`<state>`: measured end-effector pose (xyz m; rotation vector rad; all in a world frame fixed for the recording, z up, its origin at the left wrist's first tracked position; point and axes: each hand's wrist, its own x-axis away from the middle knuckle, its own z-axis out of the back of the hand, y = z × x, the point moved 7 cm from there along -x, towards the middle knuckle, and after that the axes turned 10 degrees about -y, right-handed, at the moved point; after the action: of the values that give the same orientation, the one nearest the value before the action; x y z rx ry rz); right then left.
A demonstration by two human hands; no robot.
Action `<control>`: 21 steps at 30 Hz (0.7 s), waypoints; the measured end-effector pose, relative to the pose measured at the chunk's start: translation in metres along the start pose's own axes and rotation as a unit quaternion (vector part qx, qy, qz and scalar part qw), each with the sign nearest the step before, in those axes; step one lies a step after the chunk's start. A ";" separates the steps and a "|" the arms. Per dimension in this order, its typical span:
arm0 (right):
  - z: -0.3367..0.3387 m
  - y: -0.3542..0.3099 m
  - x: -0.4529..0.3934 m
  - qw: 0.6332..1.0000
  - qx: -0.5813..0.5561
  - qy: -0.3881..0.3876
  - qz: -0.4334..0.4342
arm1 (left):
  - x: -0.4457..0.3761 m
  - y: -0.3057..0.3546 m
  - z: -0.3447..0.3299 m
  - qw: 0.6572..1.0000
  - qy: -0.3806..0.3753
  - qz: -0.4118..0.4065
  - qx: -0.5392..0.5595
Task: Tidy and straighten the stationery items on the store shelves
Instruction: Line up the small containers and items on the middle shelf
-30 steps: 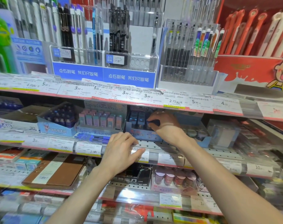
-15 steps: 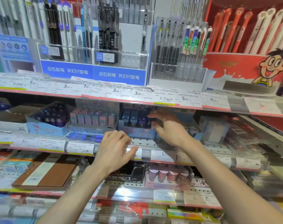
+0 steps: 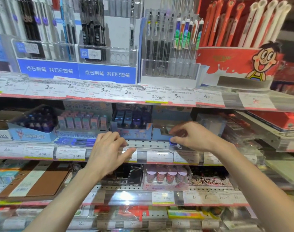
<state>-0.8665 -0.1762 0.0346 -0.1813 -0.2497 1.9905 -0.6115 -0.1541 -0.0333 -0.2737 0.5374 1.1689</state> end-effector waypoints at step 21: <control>0.004 -0.076 -0.048 0.974 -0.114 0.181 0.079 | -0.002 0.001 0.004 0.999 -0.017 0.024 0.029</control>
<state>-0.7805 -0.1890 0.0587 -0.7231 -0.2312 2.0383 -0.6119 -0.1529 -0.0289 -0.1920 0.5500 1.2007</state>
